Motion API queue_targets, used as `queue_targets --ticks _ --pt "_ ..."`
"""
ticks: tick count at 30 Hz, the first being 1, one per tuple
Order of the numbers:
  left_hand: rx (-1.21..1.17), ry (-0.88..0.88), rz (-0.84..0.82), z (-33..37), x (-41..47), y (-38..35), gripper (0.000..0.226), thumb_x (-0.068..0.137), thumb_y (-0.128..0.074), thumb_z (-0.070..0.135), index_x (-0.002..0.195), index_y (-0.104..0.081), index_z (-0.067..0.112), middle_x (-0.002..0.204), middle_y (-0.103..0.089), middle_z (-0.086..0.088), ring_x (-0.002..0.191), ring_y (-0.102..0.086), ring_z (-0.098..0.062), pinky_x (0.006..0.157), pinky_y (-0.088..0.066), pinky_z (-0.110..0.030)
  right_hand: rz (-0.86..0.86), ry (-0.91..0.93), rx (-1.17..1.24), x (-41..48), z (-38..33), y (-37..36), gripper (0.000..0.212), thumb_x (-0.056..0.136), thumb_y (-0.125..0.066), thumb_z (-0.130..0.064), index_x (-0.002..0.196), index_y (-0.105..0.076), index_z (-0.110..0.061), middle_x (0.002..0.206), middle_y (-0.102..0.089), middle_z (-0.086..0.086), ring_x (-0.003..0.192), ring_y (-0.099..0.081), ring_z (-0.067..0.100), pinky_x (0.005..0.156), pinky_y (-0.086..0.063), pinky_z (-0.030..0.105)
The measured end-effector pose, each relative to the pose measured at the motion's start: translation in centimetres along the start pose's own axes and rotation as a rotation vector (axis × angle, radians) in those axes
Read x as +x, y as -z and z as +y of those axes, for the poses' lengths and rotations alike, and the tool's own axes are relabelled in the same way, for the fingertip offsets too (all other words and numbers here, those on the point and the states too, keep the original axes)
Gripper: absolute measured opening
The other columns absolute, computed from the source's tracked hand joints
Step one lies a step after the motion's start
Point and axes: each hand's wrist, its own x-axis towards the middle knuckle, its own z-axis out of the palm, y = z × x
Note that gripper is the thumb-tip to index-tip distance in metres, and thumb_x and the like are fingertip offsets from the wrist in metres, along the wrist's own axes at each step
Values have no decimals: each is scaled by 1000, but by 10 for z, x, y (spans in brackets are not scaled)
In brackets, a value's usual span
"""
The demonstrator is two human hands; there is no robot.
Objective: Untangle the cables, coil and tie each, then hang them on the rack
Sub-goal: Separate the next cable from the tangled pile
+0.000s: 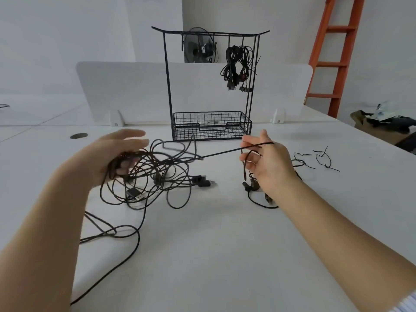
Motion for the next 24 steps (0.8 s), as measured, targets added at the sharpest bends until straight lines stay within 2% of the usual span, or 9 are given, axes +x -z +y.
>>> queue_targets --ticks 3,6,8,12,15,18,19,21,24 --pt "379 -2 -175 -2 -6 10 48 41 -75 32 88 -72 28 62 -57 -5 51 -48 -13 46 -38 -20 64 72 -39 0 2 1 39 100 -34 -30 81 -63 -12 76 -56 2 36 -49 6 39 -34 14" --pt "455 -22 -224 -6 -6 13 46 40 -72 33 85 -73 23 70 -54 -14 60 -50 -18 61 -41 -28 149 97 12 4 0 4 41 100 -32 -31 81 -63 -12 76 -56 2 34 -46 5 39 -33 15" --pt "149 -63 -262 -6 -4 14 51 43 -74 -4 92 -69 11 63 -58 -14 53 -59 -18 53 -52 -24 197 75 91 6 -2 6 42 100 -32 -31 79 -62 -11 74 -56 3 33 -46 6 43 -33 18" --pt "-617 -127 -154 -8 4 13 81 28 -73 -7 103 -61 22 60 -62 -13 41 -58 -16 46 -46 -13 257 12 158 7 -2 9 37 100 -38 -28 71 -57 -14 72 -57 3 32 -45 7 49 -33 21" --pt "-787 -42 -60 -14 15 11 67 38 -68 -14 95 -54 17 62 -54 -4 34 -48 -8 41 -31 -9 221 8 101 5 1 6 41 100 -34 -33 76 -60 -12 71 -56 1 31 -45 5 44 -33 17" --pt "-822 -19 -121 -25 20 17 76 5 -80 -1 78 -63 8 60 -56 0 44 -55 -11 48 -40 -14 208 14 96 5 2 5 43 100 -33 -34 77 -60 -11 72 -55 2 31 -45 5 44 -31 17" --pt "-864 -30 -231 -29 19 21 76 16 -83 2 90 -64 4 64 -58 -3 50 -57 -14 51 -42 -17 211 12 97 6 2 6 43 100 -32 -34 77 -60 -11 72 -55 2 31 -45 5 44 -31 18" --pt "-916 -120 -390 -29 12 20 64 69 -68 9 128 -46 -2 86 -60 -17 74 -58 -27 66 -42 -29 227 0 116 9 0 10 43 100 -32 -34 77 -60 -10 72 -55 3 31 -45 6 45 -31 19" --pt "-827 -256 -219 -29 8 28 56 93 -44 22 143 -27 3 109 -55 -30 108 -45 -40 100 -22 -48 244 9 107 13 0 13 43 100 -32 -33 77 -60 -11 72 -55 2 34 -45 7 44 -30 20"
